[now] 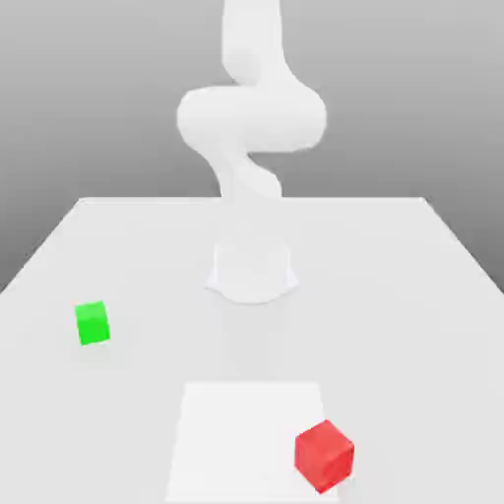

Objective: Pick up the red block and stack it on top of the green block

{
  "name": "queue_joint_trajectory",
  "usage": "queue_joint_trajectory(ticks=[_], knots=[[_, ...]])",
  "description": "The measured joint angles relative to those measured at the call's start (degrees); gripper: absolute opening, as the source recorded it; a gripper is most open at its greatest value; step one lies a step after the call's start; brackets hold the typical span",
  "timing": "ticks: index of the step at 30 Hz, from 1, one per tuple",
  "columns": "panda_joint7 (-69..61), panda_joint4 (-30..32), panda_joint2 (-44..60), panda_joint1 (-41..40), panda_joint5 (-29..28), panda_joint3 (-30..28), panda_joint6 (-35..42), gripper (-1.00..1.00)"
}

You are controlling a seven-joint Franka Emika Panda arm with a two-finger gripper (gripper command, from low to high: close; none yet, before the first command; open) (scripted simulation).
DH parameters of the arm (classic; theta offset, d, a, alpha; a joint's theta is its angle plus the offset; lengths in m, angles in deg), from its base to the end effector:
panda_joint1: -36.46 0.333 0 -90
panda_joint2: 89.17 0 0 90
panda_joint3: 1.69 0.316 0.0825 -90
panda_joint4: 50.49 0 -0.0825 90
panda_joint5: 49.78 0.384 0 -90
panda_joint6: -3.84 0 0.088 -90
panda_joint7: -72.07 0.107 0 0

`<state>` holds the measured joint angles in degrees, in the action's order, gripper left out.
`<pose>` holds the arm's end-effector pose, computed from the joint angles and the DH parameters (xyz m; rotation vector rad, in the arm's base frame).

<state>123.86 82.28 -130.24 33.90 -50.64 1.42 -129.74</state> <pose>0.3781 0.0105 0.6751 -2.4447 1.1626 -0.9614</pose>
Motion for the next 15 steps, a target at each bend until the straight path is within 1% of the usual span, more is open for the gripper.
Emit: queue_joint_trajectory(ticks=[8,15], knots=[[20.2,3.2,15.4,-7.2,-4.0,9.4,-5.8,0.0],[38.4,5.9,28.9,-10.9,-8.6,15.2,-10.7,0.0]])
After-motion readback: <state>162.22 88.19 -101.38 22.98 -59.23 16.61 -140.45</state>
